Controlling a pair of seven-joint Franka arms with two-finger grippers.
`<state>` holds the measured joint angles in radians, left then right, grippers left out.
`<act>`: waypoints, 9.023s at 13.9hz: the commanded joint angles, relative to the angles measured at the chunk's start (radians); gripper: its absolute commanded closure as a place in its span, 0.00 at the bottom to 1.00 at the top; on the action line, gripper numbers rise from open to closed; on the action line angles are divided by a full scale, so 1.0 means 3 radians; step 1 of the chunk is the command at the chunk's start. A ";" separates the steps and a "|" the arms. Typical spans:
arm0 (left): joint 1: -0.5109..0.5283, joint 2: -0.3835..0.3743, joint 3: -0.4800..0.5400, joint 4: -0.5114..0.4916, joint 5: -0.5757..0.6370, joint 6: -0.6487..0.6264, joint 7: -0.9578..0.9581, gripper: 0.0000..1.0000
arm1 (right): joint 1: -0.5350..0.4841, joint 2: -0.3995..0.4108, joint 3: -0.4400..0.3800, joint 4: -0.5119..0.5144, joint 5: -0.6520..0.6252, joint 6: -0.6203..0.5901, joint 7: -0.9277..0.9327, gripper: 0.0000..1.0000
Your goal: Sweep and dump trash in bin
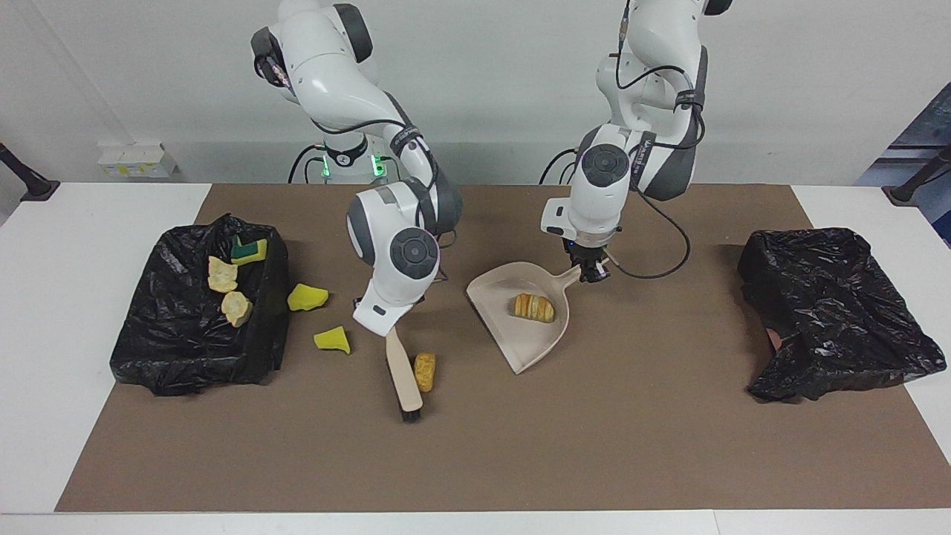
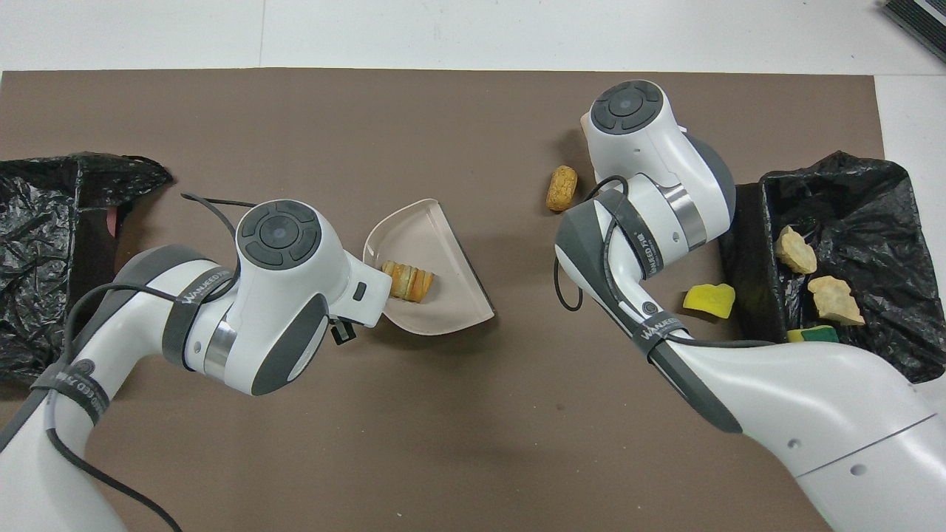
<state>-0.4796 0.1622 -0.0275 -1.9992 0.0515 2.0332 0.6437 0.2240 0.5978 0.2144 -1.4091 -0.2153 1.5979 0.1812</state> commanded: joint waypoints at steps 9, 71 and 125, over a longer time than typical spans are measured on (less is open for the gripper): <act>-0.0094 -0.0014 0.0020 -0.0454 -0.0008 0.0764 0.0012 1.00 | 0.0404 -0.0264 0.0037 -0.0202 0.1003 -0.0258 0.0081 1.00; -0.0324 0.0001 -0.0016 -0.0111 0.0580 -0.0130 -0.0484 1.00 | 0.0715 -0.1542 0.0017 -0.1975 0.1597 0.0729 0.0347 1.00; -0.0314 0.0109 -0.0011 -0.0239 0.0560 0.0090 -0.0484 1.00 | 0.0332 -0.1098 0.0037 -0.1613 0.1872 0.0759 0.0770 1.00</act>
<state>-0.5828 0.1711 -0.0257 -2.0492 0.2105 2.0019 0.5143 0.3308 0.2874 0.2257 -1.8911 0.2865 1.8323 0.3746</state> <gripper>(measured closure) 0.687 0.736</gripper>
